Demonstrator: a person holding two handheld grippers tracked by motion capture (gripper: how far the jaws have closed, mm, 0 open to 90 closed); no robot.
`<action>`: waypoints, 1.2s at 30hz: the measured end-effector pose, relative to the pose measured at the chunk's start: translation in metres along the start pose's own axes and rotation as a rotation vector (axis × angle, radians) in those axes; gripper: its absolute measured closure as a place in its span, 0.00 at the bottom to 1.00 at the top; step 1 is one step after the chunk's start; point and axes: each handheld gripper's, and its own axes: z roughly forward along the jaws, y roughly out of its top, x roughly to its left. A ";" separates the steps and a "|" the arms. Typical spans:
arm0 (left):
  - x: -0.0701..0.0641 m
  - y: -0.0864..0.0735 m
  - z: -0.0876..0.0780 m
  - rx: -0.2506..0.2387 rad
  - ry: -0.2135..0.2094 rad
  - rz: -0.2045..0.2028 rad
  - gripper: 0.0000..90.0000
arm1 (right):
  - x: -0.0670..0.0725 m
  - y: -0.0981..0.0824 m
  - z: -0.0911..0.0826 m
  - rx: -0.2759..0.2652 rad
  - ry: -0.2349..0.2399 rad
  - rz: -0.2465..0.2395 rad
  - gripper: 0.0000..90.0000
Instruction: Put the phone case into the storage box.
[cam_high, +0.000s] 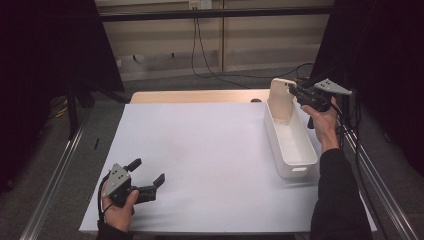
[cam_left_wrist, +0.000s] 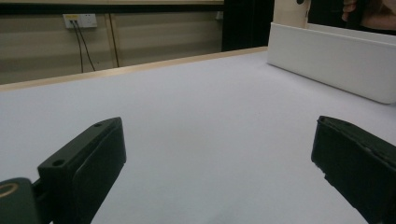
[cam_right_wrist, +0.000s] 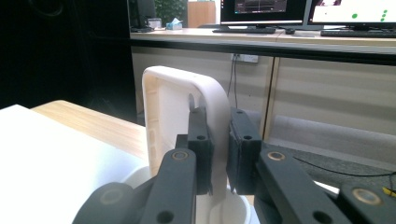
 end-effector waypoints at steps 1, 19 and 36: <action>0.000 0.000 0.000 -0.001 0.001 0.001 0.03 | 0.000 -0.001 0.001 0.003 -0.003 0.003 0.90; 0.001 -0.001 0.002 0.009 0.001 0.010 0.04 | -0.003 -0.004 0.010 0.049 -0.061 -0.005 0.86; 0.002 -0.001 0.004 0.013 0.001 0.018 0.04 | -0.006 -0.010 0.021 0.054 -0.128 0.019 0.76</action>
